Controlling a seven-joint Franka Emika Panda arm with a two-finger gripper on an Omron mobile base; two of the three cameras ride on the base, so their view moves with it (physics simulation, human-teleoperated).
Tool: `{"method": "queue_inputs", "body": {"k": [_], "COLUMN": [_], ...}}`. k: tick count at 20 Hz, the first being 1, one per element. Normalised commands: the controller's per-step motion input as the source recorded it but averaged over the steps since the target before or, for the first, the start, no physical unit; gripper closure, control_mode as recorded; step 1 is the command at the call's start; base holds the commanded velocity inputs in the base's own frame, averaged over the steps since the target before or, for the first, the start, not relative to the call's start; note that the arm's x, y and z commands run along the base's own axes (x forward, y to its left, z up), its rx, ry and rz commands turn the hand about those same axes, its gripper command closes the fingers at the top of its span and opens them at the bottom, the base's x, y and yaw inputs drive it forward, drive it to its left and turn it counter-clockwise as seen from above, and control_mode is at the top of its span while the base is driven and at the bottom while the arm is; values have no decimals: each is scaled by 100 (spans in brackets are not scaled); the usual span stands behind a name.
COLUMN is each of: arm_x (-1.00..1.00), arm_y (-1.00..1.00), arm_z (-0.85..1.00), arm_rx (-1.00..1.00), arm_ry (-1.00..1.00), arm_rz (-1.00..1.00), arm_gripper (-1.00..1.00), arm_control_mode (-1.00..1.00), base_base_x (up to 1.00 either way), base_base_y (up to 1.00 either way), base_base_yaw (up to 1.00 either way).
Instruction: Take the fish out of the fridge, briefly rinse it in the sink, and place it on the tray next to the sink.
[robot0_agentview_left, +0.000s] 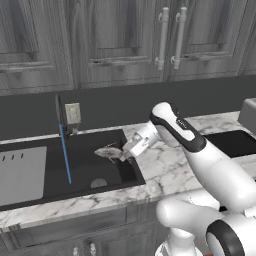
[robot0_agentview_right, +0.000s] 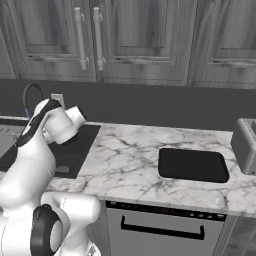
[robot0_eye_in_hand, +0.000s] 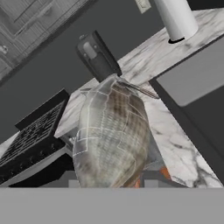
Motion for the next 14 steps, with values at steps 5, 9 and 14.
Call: {"method": "queue_inputs", "body": {"k": [5, 9, 14], "arm_x": [20, 36, 47], "arm_y": [21, 39, 37], "arm_z": [-5, 0, -5], "arm_rx": [0, 0, 0], "arm_ry": [0, 0, 1], "arm_rz": [0, -3, -3], "arm_gripper": [100, 100, 100], "arm_control_mode": [-100, -100, -100], "base_base_x": [0, 0, 0], "base_base_y": [0, 0, 0], "base_base_yaw": [0, 0, 0]}}
